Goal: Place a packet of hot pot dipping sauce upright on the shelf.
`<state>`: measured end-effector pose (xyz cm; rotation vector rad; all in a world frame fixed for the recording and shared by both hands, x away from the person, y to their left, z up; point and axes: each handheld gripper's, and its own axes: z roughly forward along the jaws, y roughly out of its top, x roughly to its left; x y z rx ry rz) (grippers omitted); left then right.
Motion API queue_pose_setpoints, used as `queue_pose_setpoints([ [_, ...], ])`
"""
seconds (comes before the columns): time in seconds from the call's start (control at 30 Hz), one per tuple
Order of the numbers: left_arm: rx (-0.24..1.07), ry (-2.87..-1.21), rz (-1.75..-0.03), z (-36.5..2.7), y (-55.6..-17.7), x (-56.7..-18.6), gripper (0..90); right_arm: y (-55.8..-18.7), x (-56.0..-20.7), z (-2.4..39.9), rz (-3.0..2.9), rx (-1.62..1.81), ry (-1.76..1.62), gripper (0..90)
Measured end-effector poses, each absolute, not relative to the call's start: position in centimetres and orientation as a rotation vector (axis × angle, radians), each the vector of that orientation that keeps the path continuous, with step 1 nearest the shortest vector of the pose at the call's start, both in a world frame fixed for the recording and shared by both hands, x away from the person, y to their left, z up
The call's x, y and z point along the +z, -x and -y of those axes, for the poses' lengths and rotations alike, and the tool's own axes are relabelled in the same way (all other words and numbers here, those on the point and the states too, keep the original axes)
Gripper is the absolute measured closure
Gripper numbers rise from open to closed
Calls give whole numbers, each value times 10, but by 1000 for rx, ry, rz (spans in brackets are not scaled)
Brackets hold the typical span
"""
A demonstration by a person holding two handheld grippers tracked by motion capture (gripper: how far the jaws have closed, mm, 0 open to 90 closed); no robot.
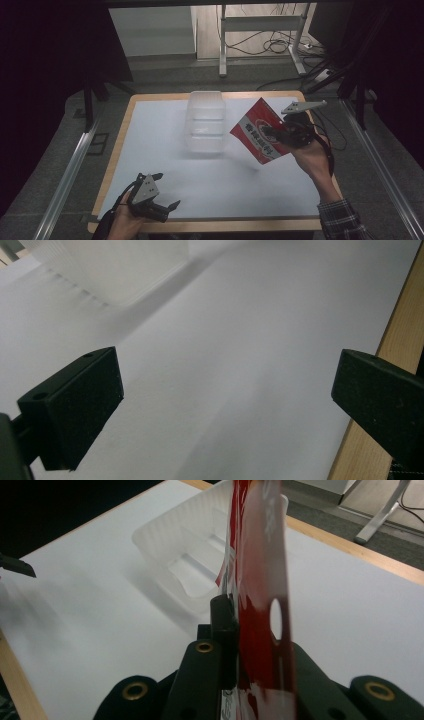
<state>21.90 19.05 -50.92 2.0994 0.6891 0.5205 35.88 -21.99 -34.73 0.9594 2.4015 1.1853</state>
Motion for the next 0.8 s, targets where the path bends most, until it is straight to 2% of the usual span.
queue_pose_setpoints([
  [0.8,523,-2102,-690,-191,-219,-509,1,-410,-321,172,-2459,1219,-838,877],
])
